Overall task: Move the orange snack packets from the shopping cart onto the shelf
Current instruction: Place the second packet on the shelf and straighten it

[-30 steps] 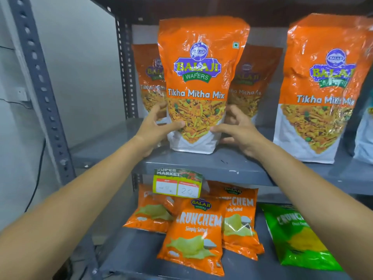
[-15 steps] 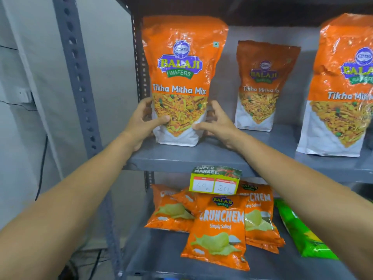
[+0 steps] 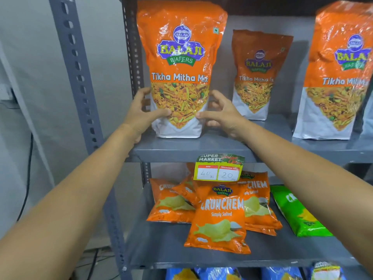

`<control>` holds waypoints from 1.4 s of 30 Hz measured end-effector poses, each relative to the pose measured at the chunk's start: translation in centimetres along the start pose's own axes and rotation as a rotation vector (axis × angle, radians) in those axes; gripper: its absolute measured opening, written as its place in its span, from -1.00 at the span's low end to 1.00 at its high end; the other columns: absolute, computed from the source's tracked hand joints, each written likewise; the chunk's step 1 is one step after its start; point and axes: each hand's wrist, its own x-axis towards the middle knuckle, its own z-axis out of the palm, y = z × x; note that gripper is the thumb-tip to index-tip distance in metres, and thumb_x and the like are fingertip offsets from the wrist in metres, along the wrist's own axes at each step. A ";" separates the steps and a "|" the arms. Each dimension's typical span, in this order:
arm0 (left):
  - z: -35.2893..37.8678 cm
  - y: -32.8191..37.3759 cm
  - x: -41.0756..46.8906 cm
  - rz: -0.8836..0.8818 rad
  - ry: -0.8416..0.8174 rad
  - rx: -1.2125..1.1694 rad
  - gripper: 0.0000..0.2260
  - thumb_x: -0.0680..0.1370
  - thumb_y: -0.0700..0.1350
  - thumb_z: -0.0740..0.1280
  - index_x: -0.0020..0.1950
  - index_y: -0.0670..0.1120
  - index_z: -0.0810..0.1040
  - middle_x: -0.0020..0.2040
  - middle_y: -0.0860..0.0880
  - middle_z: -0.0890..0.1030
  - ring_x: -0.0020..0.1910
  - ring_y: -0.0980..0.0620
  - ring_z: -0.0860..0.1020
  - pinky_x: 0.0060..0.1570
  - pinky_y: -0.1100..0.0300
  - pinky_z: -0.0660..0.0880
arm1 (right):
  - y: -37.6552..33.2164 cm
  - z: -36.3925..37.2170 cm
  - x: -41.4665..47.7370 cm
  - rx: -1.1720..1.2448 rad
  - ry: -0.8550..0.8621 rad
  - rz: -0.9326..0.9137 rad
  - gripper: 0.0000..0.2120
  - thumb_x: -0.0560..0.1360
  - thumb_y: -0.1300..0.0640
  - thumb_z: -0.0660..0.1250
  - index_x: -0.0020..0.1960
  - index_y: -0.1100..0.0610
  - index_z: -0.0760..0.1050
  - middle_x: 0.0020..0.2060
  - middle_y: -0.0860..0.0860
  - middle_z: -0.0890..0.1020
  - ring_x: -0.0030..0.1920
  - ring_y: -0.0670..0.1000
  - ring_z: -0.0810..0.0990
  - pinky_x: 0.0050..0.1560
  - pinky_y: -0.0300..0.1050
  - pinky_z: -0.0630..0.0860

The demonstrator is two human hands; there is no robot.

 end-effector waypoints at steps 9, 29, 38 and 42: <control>-0.2 0.0 -0.2 0.010 -0.015 -0.006 -0.36 0.19 -0.09 0.55 0.21 0.10 0.39 0.23 -0.07 0.53 0.28 -0.10 0.48 0.24 -0.22 0.48 | 0.0 -0.5 -0.2 -0.092 -0.044 -0.017 -0.54 0.32 0.14 0.57 0.01 -0.33 0.49 -0.02 -0.33 0.62 0.09 -0.36 0.57 -0.15 -0.18 0.65; 11.8 3.3 -7.6 0.799 0.308 0.259 -0.79 0.40 -0.15 0.37 -0.01 -0.15 0.45 -0.17 -0.05 0.47 -0.18 -0.16 0.50 -0.10 -0.03 0.42 | 0.7 -13.4 -11.8 -0.480 0.971 -0.772 -0.68 0.49 0.14 0.30 0.16 0.14 0.26 0.13 0.26 0.39 -0.16 0.13 0.39 -0.09 -0.28 0.37; 28.3 4.3 -4.7 0.459 0.012 0.168 -0.60 0.38 -0.05 0.49 0.10 -0.15 0.43 -0.02 0.01 0.50 -0.01 0.01 0.49 -0.03 0.13 0.46 | -0.4 -26.4 -13.0 -0.264 0.938 -0.372 -0.62 0.32 0.12 0.29 0.10 0.11 0.28 0.00 0.04 0.39 -0.01 -0.02 0.44 -0.03 -0.42 0.39; 32.0 3.6 -2.5 0.340 -0.030 0.204 -0.49 0.37 0.02 0.51 0.19 -0.13 0.38 0.12 -0.03 0.50 0.04 0.08 0.43 -0.05 0.30 0.34 | -0.6 -29.1 -12.1 -0.108 0.749 -0.046 -0.68 0.37 0.20 0.25 0.10 0.05 0.32 -0.12 0.00 0.45 -0.17 -0.02 0.47 -0.23 -0.21 0.45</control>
